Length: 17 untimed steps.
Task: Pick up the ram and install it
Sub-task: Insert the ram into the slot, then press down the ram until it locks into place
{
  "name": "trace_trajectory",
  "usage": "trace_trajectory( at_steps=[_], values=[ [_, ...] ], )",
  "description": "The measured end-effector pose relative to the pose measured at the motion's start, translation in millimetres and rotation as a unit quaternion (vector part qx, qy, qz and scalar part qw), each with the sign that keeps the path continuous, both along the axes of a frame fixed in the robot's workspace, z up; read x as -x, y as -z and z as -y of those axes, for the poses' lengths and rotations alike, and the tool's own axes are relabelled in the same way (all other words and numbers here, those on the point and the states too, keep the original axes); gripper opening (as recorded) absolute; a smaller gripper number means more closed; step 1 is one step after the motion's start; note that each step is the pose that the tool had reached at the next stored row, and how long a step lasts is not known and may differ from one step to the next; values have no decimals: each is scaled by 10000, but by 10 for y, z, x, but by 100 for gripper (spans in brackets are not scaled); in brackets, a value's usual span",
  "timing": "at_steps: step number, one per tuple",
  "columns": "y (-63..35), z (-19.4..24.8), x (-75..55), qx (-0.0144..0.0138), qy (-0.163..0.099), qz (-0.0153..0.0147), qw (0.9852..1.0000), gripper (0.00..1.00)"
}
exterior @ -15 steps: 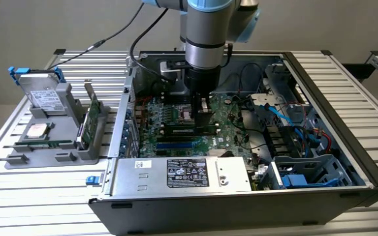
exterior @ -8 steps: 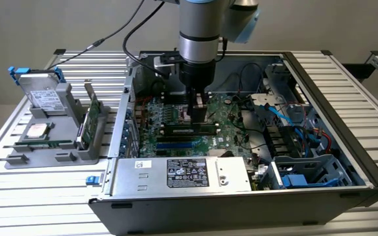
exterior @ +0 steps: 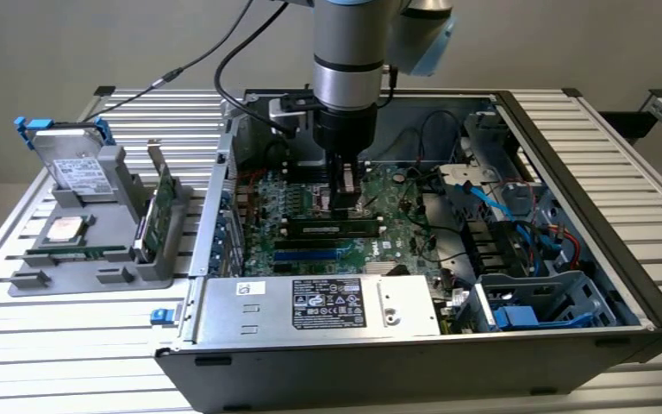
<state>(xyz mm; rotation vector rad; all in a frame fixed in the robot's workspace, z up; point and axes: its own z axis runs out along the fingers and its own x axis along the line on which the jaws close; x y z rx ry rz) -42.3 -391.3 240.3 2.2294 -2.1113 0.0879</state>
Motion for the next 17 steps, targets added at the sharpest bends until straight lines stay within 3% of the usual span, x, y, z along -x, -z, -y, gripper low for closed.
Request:
trace_trajectory(
  at_steps=[3,13,17],
  values=[
    [-3,0,0,0,0,0,10000,13],
    [-23,0,0,0,0,0,10000,10],
    [-12,28,-1,1,0,-2,10000,10]
  ],
)
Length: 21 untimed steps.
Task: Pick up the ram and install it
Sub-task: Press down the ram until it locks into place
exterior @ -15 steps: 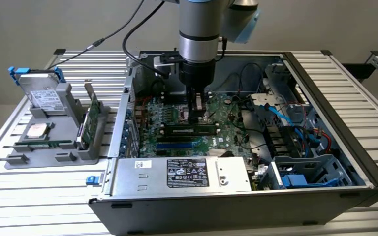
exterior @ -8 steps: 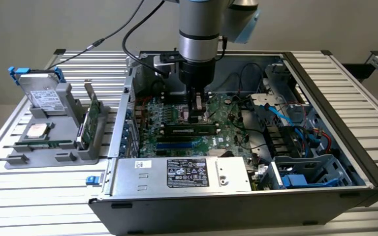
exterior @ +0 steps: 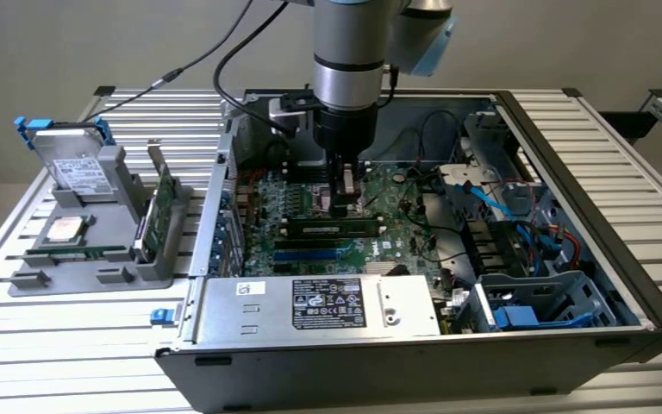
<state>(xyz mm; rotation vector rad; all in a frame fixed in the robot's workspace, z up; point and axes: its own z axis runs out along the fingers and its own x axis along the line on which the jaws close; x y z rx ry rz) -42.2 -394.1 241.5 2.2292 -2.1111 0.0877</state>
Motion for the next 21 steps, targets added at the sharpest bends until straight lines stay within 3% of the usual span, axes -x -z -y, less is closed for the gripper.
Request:
trace_trajectory(
  at_steps=[21],
  values=[
    [165,12,-21,0,0,-2,10000,10]
  ],
)
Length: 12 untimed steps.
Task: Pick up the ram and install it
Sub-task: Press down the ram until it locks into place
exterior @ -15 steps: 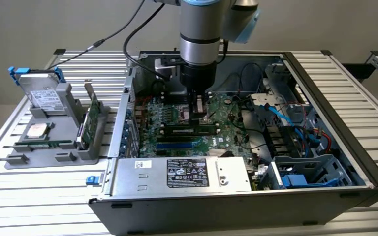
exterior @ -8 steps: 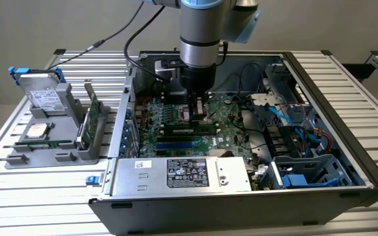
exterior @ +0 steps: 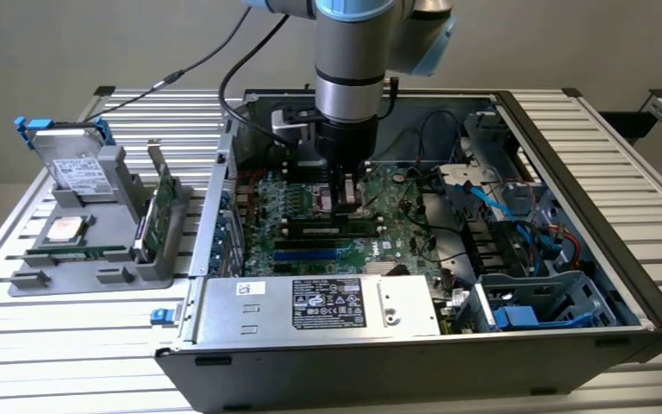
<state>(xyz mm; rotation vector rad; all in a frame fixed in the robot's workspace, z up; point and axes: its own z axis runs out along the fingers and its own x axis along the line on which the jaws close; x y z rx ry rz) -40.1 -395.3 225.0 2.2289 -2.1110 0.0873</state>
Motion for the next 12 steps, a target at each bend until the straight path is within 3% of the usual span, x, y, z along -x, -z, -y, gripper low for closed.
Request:
trace_trajectory(
  at_steps=[5,7,12],
  values=[
    [10,-1,-3,-3,0,2,10000,10],
    [-31,-5,-6,-18,-1,9,10000,10],
    [-172,-1,-4,-15,-1,2,10000,10]
  ],
)
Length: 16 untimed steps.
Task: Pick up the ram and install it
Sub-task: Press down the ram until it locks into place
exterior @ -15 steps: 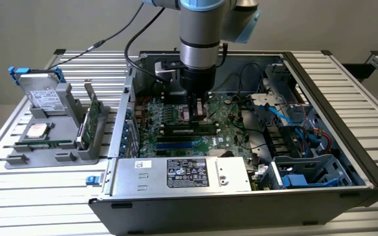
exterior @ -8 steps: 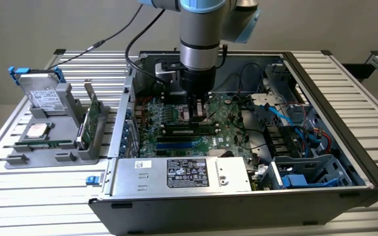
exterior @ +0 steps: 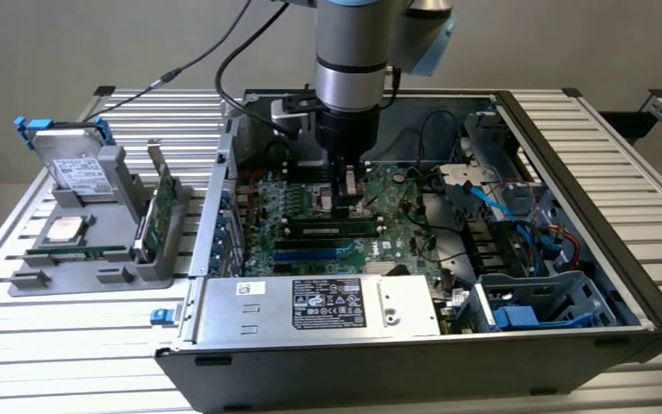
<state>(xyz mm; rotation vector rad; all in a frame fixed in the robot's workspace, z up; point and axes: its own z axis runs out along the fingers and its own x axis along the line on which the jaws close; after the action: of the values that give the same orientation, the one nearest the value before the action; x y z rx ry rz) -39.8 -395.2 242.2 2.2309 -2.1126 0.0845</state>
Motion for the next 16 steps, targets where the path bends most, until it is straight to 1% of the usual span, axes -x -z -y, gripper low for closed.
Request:
trace_trajectory(
  at_steps=[3,16],
  values=[
    [-45,0,0,-1,0,0,10000,10],
    [-45,0,0,-2,0,0,10000,10]
  ],
)
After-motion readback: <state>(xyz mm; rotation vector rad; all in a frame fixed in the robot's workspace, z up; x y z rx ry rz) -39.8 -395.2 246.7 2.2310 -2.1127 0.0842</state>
